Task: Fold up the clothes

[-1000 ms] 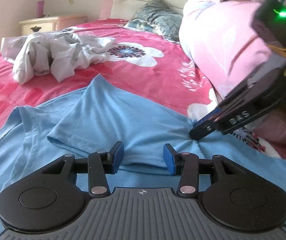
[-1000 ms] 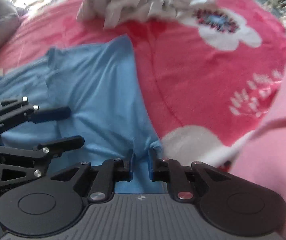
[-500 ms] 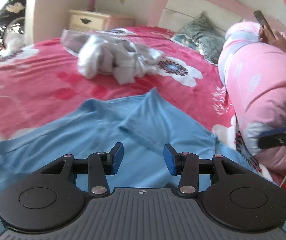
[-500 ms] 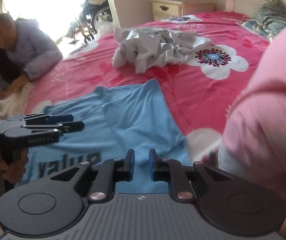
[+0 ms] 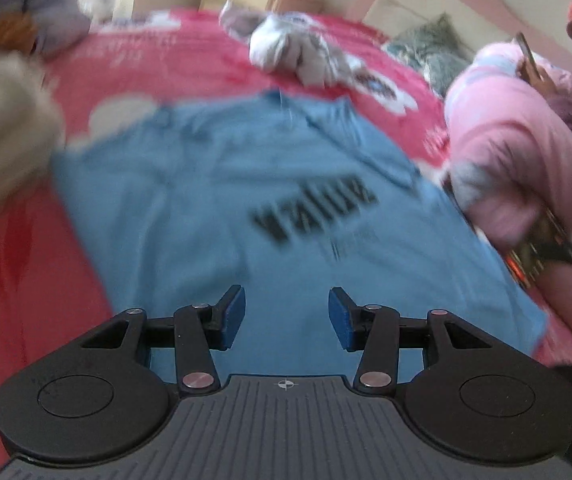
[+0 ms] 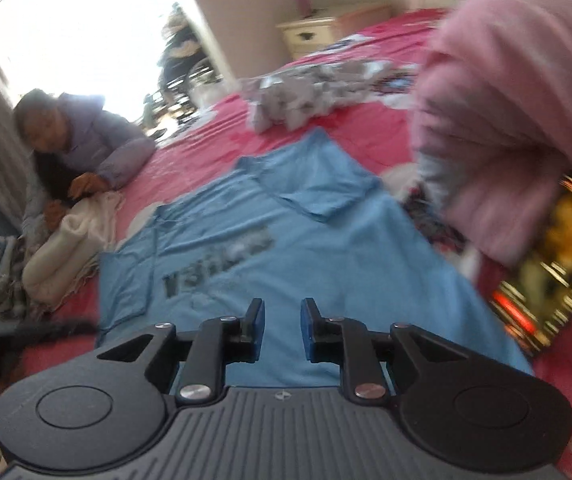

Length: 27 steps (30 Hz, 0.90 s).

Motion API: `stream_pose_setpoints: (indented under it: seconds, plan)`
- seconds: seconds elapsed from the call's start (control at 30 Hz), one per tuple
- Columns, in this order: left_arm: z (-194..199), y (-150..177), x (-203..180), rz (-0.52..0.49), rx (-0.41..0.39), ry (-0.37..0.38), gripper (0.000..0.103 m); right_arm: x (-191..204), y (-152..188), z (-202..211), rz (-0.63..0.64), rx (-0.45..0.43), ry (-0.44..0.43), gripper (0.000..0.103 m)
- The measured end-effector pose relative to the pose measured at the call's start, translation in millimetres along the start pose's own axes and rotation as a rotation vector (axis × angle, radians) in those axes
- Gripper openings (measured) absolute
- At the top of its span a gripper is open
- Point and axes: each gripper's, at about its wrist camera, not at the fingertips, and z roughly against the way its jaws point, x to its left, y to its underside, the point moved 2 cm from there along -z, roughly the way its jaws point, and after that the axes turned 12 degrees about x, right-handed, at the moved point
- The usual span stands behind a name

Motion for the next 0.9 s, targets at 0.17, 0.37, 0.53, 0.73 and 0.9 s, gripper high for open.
stream_pose_setpoints:
  seconds: [0.17,0.37,0.53,0.73,0.9]
  plan:
    - [7,68,-10,0.034,0.107,0.032,0.046,-51,25,35,-0.115,-0.031,0.107,0.038]
    - [-2,125,-15,0.079,0.218,0.065,0.046,-106,60,51,-0.261,0.0,0.145,0.041]
    - [-17,148,-25,0.06,0.3,0.105,0.046,-129,80,53,-0.342,0.008,0.128,0.042]
    - [-27,170,-44,-0.075,0.336,0.053,0.047,-130,88,50,-0.356,0.018,0.117,0.043]
    - [-33,179,-36,-0.047,0.385,0.25,0.047,-128,90,47,-0.34,0.024,0.119,0.043]
